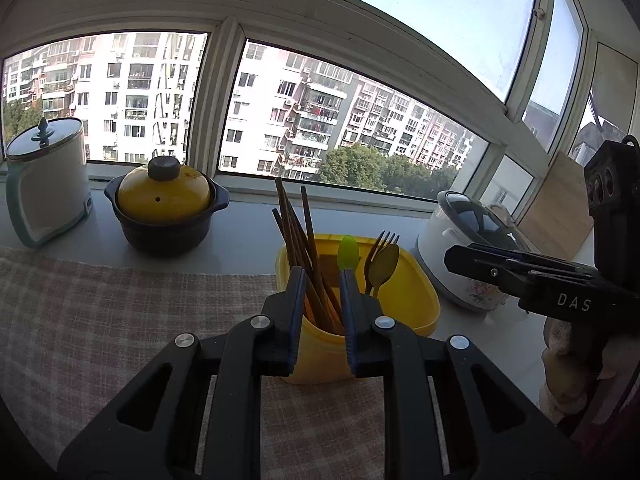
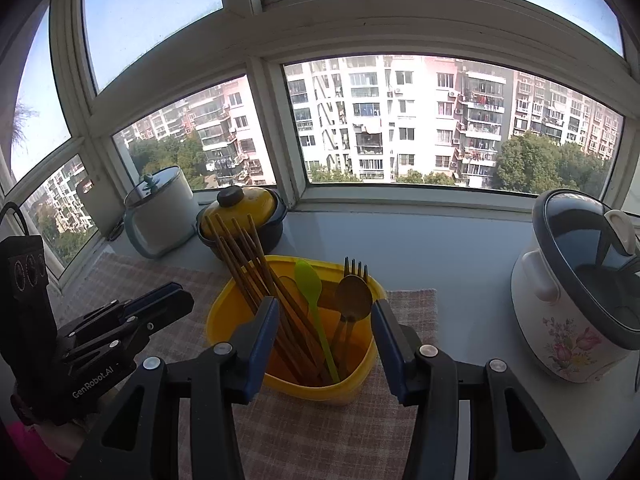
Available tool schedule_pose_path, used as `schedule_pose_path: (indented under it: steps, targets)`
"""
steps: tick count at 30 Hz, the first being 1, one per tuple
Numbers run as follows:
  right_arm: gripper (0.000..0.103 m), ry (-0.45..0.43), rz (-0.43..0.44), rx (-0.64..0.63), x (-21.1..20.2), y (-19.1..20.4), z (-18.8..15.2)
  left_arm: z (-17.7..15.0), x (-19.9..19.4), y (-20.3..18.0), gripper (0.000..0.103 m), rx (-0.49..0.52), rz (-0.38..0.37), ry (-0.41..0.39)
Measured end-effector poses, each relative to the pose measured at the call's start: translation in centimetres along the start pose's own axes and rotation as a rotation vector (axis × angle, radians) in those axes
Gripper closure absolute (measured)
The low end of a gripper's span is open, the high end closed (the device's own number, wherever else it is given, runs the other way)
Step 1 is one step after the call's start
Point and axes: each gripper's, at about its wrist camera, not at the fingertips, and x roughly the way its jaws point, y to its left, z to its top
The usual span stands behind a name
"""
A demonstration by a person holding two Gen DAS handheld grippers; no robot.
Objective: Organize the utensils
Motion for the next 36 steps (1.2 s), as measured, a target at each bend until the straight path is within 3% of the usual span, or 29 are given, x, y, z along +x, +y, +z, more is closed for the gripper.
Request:
schedule_pose_path:
  steps: [7,11,13,14,16,22,27,36]
  targets:
    - [0.053,-0.027,-0.024,-0.009,-3.1,1.3,-1.7,-0.9,-2.9,-0.8,0.086,0.032,0.013,-0.002]
    - [0.04,-0.048,-0.033,-0.005,-4.8,2.0,-2.4,-1.3,-4.7,-1.4,0.073,0.054,0.013,-0.009]
    - [0.039,-0.06,-0.048,-0.009,-5.7,2.4,-2.7,-1.4,-5.6,-1.7,0.069,0.069,0.016,-0.012]
    - [0.039,-0.065,-0.055,-0.014,-6.1,2.6,-2.8,-1.5,-6.0,-1.8,0.064,0.075,0.02,-0.012]
    - [0.035,-0.075,-0.071,-0.024,-6.8,3.2,-3.0,-1.5,-7.0,-2.0,0.045,0.08,0.026,-0.015]
    - [0.013,-0.124,-0.104,-0.023,-9.4,4.2,-3.6,-1.8,-9.7,-2.8,0.017,0.114,0.053,-0.021]
    - [0.0,-0.167,-0.148,-0.024,-11.4,5.0,-4.1,-2.1,-11.4,-3.9,0.005,0.162,0.098,-0.018]
    - [0.0,-0.217,-0.215,-0.035,-13.6,5.8,-4.7,-2.2,-13.7,-4.6,0.001,0.174,0.171,-0.042]
